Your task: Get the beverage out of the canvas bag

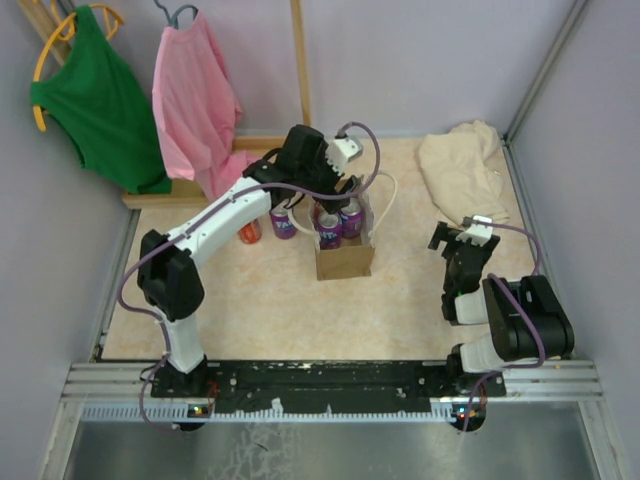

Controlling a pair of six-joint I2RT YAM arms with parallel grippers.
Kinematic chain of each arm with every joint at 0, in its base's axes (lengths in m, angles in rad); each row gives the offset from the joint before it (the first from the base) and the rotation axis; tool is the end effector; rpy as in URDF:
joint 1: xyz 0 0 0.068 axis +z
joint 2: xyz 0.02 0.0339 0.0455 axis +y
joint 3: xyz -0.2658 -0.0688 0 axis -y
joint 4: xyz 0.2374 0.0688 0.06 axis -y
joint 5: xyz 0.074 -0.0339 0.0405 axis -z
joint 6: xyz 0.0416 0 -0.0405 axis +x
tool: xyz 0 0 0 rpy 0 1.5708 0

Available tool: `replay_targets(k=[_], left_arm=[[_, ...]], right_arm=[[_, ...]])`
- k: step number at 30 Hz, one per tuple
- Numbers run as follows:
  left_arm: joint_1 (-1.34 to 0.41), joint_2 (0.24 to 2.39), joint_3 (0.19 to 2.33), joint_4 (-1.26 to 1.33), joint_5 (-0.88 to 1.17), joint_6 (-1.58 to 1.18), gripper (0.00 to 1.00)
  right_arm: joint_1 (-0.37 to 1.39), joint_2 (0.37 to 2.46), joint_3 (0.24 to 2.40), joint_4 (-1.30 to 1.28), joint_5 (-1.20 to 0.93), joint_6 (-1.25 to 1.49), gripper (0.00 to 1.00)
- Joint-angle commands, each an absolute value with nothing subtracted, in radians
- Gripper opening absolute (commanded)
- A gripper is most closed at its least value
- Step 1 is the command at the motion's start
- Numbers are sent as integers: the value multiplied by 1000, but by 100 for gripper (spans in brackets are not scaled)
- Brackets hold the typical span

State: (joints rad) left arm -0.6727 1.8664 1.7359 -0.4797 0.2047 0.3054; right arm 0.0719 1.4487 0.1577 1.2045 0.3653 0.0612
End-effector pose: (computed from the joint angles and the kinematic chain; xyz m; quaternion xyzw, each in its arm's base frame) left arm 0.3347 -0.2774 0.3306 0.4561 0.7566 -0.1730 0.4353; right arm 0.2238 0.0012 0.1560 0.1189 0.7254 -0.0894 0.6721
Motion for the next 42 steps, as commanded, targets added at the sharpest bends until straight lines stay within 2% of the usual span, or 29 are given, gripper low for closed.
replay_targets(k=[1, 15, 20, 42], left_arm=[[-678, 1910, 1760, -586, 158, 250, 90], [-710, 1958, 1771, -695, 35, 186, 90], [-728, 1960, 1786, -741, 6, 162, 85], [-744, 2017, 1823, -798, 1, 133, 83]], right_arm=[[80, 1451, 170, 1248, 383, 48, 99], [80, 1450, 170, 1248, 383, 49, 99], [80, 1451, 170, 1248, 383, 49, 99], [80, 1452, 169, 1248, 383, 49, 99]])
